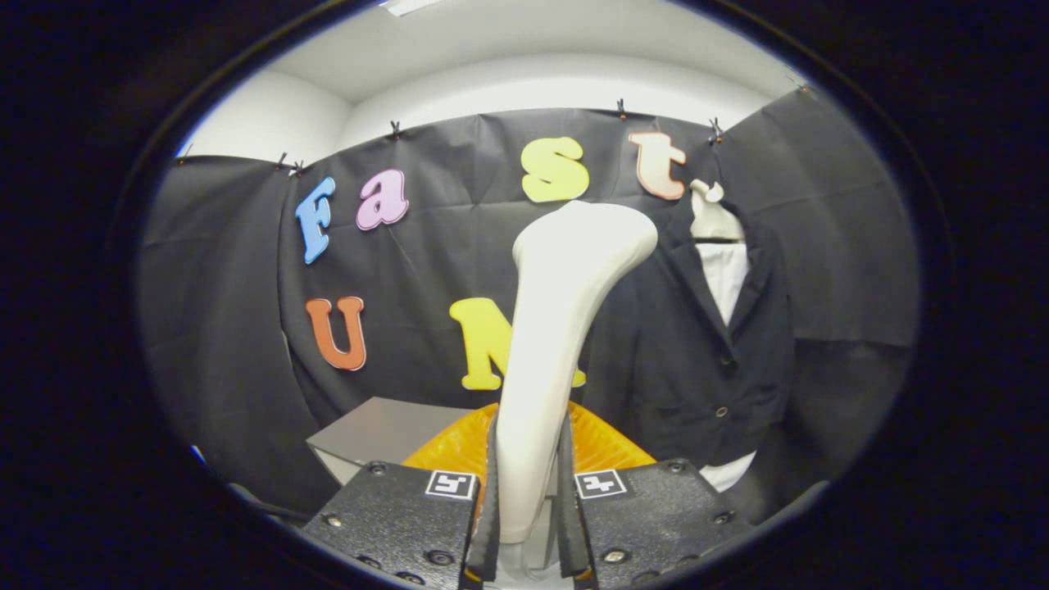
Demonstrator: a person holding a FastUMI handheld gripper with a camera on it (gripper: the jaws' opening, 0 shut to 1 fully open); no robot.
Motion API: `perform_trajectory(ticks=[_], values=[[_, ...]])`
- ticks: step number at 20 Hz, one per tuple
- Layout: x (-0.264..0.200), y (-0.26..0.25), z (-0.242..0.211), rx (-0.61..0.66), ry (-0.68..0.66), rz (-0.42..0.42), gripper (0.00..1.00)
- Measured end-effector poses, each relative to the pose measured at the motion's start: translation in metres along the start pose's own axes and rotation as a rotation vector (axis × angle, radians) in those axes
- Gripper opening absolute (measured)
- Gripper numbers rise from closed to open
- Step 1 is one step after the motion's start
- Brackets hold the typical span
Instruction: Iron the clothes twice with a garment steamer, once on the left side and once on the right side.
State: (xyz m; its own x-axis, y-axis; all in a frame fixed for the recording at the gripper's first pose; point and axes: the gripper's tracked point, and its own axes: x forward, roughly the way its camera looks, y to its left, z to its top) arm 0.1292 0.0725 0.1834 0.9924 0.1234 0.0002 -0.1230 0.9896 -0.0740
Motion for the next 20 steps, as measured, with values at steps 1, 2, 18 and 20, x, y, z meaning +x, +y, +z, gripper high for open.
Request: perform_trajectory(ticks=[1,2,18,20], values=[[-0.004,-0.011,0.007,-0.018,-0.018,-0.005,0.31],[-0.005,-0.023,0.012,-0.028,-0.030,-0.014,0.31],[0.088,-0.204,0.061,-0.150,-0.105,0.080,0.31],[0.101,-0.211,0.054,-0.147,-0.086,0.105,0.31]])
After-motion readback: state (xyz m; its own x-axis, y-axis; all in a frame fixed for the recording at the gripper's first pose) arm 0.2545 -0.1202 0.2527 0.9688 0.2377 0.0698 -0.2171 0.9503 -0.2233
